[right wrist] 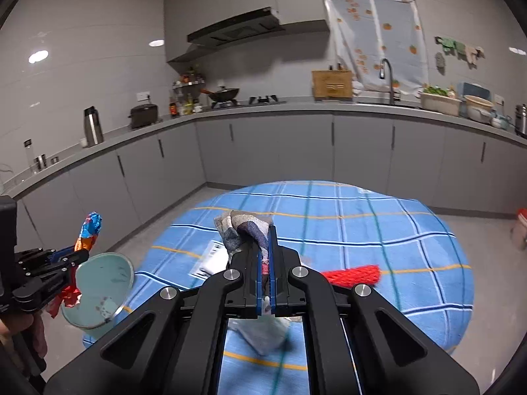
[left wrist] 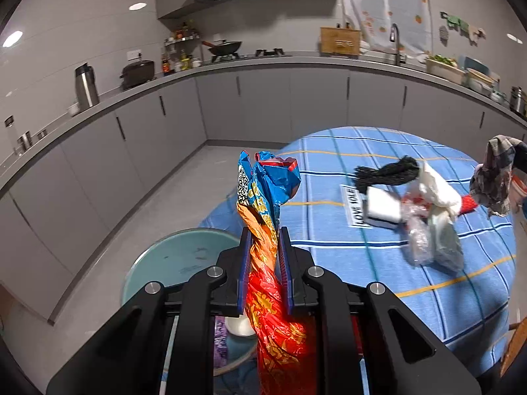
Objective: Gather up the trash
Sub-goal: 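Carry the snack bag and plaid cloth over the teal bucket with both tools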
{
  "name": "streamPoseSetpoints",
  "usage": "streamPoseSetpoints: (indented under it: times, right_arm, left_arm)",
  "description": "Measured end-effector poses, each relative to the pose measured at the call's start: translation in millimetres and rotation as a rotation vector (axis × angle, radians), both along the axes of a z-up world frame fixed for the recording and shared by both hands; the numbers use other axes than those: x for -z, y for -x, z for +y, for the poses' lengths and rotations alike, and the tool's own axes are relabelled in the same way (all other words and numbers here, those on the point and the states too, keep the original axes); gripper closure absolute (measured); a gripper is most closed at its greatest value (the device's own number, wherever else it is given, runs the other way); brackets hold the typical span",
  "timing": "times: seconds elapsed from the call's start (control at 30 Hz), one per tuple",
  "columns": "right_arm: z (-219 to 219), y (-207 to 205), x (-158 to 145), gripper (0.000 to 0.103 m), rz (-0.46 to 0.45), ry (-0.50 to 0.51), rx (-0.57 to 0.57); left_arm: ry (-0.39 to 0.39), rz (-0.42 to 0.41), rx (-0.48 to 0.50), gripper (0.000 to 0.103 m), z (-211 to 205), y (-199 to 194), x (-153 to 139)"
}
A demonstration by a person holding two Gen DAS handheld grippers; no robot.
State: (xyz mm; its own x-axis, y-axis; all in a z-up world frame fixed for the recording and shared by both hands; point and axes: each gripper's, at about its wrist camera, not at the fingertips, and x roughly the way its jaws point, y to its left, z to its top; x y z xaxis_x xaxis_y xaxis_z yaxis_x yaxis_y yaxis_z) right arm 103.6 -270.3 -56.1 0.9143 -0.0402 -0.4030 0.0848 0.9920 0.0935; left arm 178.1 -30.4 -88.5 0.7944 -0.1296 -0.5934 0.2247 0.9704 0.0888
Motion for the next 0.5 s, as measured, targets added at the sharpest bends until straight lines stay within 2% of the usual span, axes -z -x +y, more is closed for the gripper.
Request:
streamPoseSetpoints:
  times: [0.5]
  right_arm:
    - [76, -35, -5, 0.099, -0.004, 0.005, -0.194]
  left_arm:
    - [0.006, 0.000, -0.140, 0.086, 66, -7, -2]
